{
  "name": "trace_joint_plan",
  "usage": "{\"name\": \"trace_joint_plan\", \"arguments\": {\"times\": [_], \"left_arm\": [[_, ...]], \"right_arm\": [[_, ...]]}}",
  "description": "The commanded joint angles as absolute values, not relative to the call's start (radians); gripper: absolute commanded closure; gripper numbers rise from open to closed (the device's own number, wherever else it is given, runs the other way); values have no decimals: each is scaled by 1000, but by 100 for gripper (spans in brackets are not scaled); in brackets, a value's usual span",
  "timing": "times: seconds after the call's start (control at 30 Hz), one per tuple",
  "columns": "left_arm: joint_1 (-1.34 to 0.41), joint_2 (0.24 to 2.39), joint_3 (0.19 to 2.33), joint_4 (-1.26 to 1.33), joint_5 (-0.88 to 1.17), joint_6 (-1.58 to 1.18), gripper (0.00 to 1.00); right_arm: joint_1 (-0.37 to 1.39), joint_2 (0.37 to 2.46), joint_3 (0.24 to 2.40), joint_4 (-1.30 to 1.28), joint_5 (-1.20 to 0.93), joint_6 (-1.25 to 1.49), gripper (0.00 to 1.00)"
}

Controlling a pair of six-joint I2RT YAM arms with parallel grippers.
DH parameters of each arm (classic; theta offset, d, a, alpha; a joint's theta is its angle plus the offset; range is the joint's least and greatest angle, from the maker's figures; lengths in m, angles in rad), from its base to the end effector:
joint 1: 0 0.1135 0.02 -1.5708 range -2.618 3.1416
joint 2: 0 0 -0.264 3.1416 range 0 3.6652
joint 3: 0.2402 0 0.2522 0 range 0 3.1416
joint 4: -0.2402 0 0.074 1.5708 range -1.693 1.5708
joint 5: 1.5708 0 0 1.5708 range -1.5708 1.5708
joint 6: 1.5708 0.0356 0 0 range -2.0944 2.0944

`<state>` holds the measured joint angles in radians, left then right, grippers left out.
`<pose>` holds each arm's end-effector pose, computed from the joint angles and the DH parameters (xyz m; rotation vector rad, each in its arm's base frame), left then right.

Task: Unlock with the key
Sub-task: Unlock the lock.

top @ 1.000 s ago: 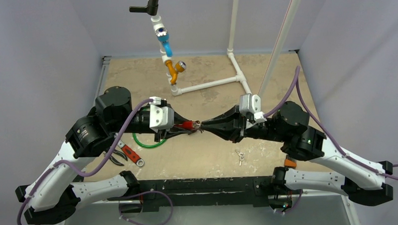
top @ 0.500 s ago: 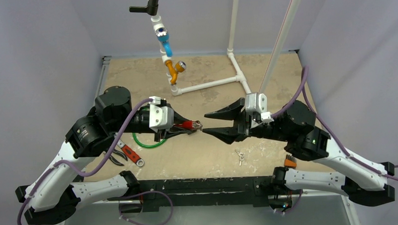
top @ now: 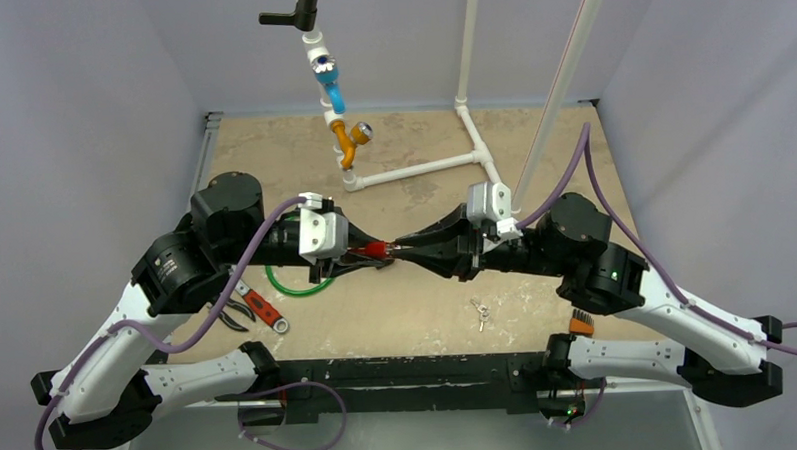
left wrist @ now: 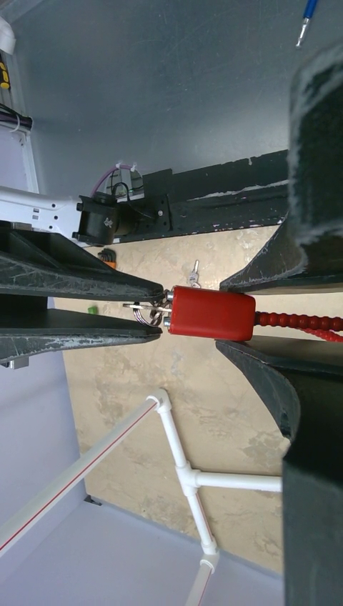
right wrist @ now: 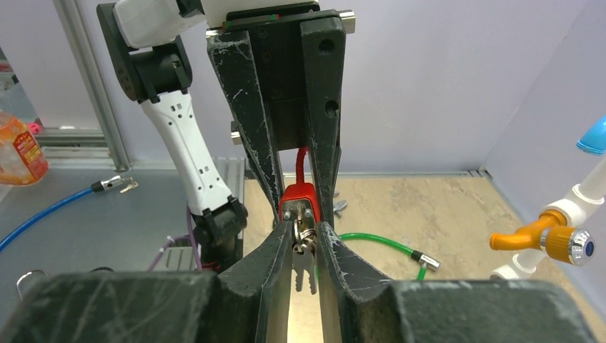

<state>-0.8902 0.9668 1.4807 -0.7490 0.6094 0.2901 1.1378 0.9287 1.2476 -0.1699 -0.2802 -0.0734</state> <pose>0.0812 -0.1327 0.4794 1.3845 1.2578 -0.9687 0.0677 0.1700 0.4748 -1.0542 1.0917 1.0645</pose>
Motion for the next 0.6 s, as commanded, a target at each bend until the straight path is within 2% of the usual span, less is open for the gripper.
{"name": "trace_joint_plan", "arguments": {"times": [0.0,0.17,0.57], "left_arm": [[-887,963,1503,-695,629,294,100],[-887,966,1509,-695,624,297,100],[-889,976,1540,-692,550,379,100]], "right_arm": [[1137,922,1284,-179,-282,-98,87],[1138,928,1281,-208,-242,-107,100],[1137,1055,1262,-319,-131,-17,100]]}}
